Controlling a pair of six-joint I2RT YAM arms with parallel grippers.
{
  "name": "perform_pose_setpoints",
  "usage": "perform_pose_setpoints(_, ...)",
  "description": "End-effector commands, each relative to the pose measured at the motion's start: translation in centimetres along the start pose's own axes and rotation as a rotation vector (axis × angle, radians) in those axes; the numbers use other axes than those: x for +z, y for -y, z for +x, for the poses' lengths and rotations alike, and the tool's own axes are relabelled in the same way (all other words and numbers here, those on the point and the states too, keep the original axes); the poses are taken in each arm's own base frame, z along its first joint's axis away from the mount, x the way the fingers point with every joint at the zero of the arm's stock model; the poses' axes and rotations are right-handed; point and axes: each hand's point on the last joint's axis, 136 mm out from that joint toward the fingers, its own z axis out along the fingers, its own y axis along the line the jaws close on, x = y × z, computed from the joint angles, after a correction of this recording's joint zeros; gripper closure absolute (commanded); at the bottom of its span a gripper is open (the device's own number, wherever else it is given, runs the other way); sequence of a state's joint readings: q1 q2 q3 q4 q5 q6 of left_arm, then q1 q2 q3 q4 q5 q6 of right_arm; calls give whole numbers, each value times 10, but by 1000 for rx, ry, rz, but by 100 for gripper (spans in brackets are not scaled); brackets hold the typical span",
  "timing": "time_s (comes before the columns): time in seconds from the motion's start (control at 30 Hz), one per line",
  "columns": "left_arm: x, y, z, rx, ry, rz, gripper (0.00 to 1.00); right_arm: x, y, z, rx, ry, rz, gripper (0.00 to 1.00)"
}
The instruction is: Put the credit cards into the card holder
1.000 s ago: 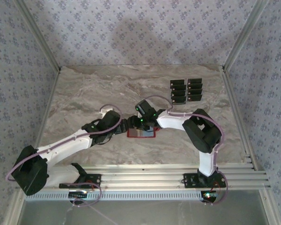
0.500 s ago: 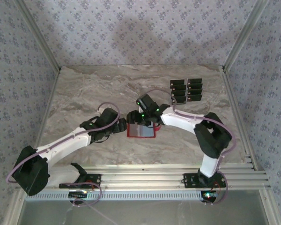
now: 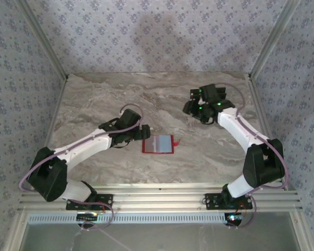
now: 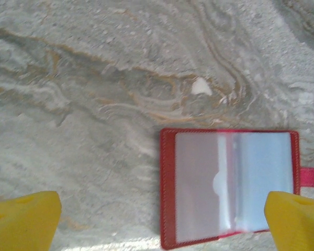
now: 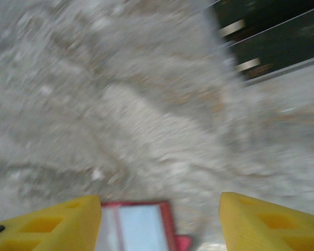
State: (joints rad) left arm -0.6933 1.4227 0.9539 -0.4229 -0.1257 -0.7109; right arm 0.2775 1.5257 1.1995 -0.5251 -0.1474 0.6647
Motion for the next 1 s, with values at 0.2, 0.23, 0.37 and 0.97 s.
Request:
perform_pose_setpoints(0.2, 17, 28, -18, 32, -41, 36, 0, -16, 118, -57, 194, 56, 266, 37)
perform_pose_setpoints(0.23, 19, 29, -19, 31, -44, 35, 0, -15, 123, -61, 212, 61, 263, 37)
perform_pose_setpoints(0.37, 27, 35, -21, 24, -57, 40, 0, -11, 143, -82, 252, 79, 275, 37)
perform_pose_setpoints(0.97, 42, 43, -21, 0, -82, 46, 0, 40, 194, -103, 311, 12, 354, 38)
